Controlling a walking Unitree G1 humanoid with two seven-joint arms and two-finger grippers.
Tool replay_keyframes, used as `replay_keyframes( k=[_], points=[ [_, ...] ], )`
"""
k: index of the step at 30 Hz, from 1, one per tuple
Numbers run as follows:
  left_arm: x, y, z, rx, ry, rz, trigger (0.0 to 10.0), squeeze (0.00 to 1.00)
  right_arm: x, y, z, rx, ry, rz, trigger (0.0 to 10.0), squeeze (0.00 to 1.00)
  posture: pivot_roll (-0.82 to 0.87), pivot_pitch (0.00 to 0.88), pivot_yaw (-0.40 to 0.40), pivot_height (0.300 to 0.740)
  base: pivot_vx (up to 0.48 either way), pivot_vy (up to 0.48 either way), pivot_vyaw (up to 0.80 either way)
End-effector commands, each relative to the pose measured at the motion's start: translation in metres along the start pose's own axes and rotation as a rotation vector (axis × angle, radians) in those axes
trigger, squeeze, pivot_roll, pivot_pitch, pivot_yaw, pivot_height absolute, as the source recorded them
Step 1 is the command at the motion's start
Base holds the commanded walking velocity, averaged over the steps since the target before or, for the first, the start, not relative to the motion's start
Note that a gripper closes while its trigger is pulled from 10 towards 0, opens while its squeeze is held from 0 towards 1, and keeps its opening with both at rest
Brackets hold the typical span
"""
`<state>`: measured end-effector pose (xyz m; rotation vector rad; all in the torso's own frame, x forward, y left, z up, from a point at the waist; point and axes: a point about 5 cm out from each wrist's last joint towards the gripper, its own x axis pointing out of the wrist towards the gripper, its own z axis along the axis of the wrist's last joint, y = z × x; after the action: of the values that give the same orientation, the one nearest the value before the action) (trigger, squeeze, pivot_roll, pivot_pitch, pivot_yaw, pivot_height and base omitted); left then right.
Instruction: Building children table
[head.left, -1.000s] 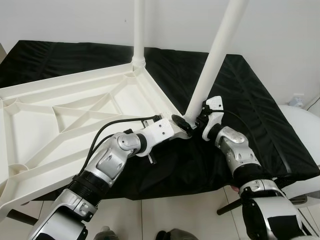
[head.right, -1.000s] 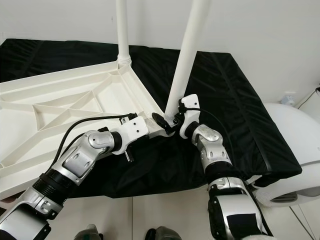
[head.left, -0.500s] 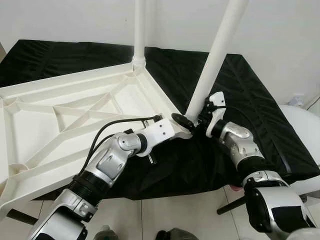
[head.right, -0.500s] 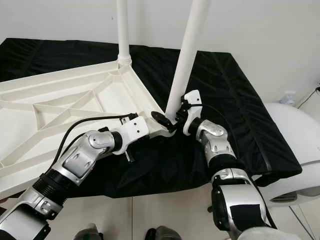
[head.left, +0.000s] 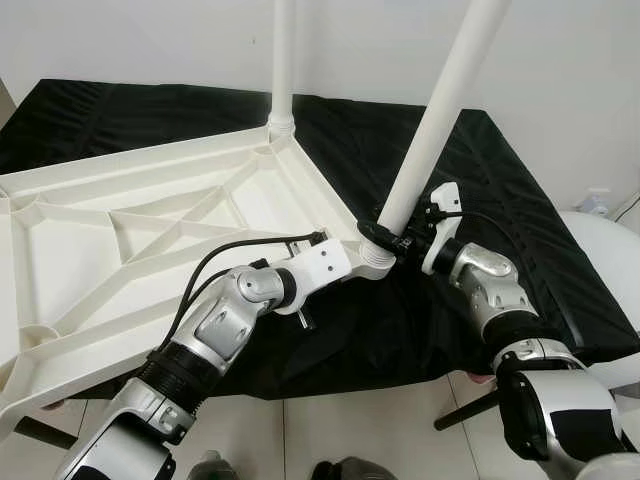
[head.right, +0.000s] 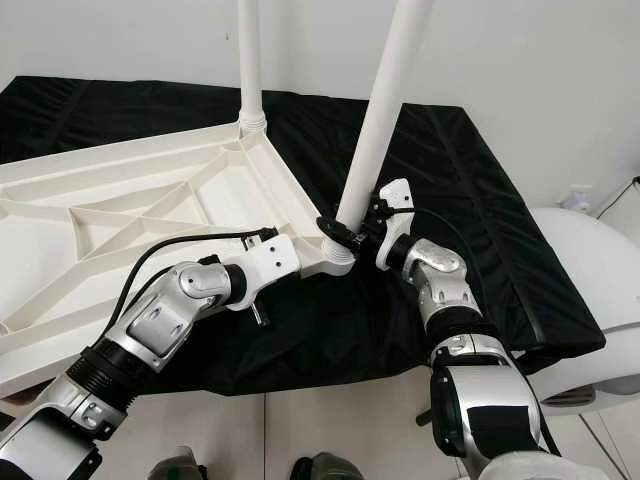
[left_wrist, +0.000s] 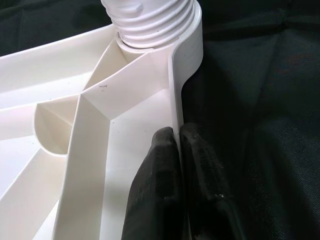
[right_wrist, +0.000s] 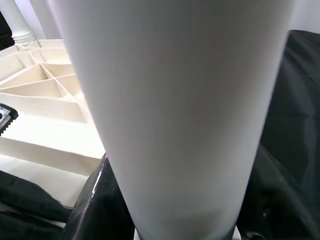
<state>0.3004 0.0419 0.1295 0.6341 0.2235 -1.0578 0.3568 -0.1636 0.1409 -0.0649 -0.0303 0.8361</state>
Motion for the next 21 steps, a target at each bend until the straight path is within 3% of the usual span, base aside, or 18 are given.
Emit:
replay_keyframes(
  k=[1, 8, 21],
  points=[
    [0.006, -0.014, -0.003, -0.009, 0.006, -0.072, 10.0, 0.00, -0.005, 0.001, -0.009, 0.045, 0.012, -0.023, 10.0, 0.00, 0.06, 0.000, -0.106, 0.740, 0.000, 0.000, 0.00],
    [0.006, -0.014, -0.004, -0.012, 0.010, -0.067, 10.0, 0.00, -0.005, 0.010, -0.017, 0.082, -0.008, -0.028, 10.0, 0.00, 0.06, 0.000, -0.109, 0.740, 0.000, 0.000, 0.00],
    [0.006, -0.016, -0.005, -0.013, 0.008, -0.071, 10.0, 0.00, 0.007, 0.021, -0.017, 0.108, -0.053, -0.236, 10.0, 0.00, 0.05, 0.000, -0.112, 0.740, 0.000, 0.000, 0.00]
  ],
)
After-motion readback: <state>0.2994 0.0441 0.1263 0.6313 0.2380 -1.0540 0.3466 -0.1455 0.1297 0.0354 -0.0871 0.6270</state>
